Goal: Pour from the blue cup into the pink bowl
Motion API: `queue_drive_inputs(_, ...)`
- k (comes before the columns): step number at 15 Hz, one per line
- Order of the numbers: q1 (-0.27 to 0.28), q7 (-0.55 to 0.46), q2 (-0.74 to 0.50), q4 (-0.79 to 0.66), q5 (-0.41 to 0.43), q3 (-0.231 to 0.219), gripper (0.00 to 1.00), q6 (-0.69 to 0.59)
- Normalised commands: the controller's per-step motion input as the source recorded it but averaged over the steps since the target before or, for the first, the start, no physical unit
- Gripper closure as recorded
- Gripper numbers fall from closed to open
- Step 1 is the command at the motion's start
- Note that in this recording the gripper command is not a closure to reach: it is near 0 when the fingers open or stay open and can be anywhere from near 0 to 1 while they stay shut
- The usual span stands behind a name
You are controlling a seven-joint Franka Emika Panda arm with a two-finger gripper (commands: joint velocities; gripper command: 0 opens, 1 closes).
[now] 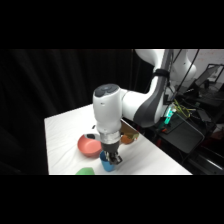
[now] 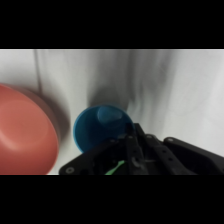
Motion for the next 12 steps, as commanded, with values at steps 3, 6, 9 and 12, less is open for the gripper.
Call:
queue_drive_inputs(3,0.181,0.38,0.12,-0.04,-0.145,-0.209,0.13,0.25)
queue_drive_inputs(6,0.145,0.30,0.04,-0.09,-0.146,-0.159,0.00,0.16)
queue_drive_inputs(9,0.144,0.26,-0.04,-0.13,-0.176,-0.139,0.00,0.05)
queue_drive_inputs(12,0.203,0.34,-0.16,-0.15,-0.260,-0.200,0.00,-0.10)
